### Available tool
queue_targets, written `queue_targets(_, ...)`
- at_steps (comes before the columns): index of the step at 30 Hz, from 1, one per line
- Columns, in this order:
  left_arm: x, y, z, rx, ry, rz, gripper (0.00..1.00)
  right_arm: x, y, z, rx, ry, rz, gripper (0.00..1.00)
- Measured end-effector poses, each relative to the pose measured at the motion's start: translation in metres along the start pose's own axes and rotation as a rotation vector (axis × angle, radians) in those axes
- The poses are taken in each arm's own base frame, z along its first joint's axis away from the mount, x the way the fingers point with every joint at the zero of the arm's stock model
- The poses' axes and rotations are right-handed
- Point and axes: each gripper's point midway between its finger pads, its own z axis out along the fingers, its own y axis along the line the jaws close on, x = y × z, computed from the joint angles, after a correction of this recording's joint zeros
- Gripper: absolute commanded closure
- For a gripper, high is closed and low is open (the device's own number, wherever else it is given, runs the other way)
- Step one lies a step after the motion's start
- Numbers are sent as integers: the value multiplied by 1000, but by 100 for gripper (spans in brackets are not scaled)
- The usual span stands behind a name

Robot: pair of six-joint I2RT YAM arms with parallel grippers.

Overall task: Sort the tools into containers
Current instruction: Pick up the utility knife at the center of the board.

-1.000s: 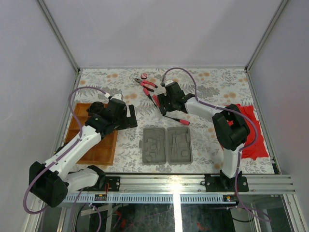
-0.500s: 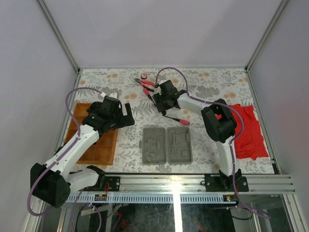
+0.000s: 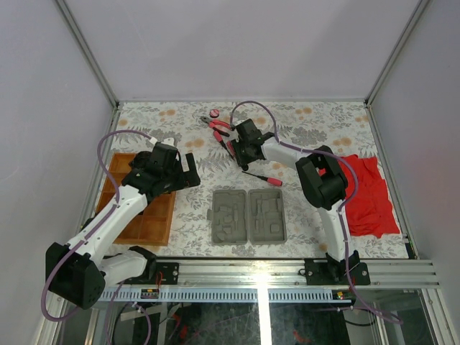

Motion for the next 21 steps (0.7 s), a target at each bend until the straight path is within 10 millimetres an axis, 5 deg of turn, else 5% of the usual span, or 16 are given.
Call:
queue_targets(14,1,2,-3,6,-10,-6,0,5,2,-7,-13,31,4,73)
queue_targets(21,-8,0,-21,42,-76,-14,0,-13,3,-51,-13,-52,30,85)
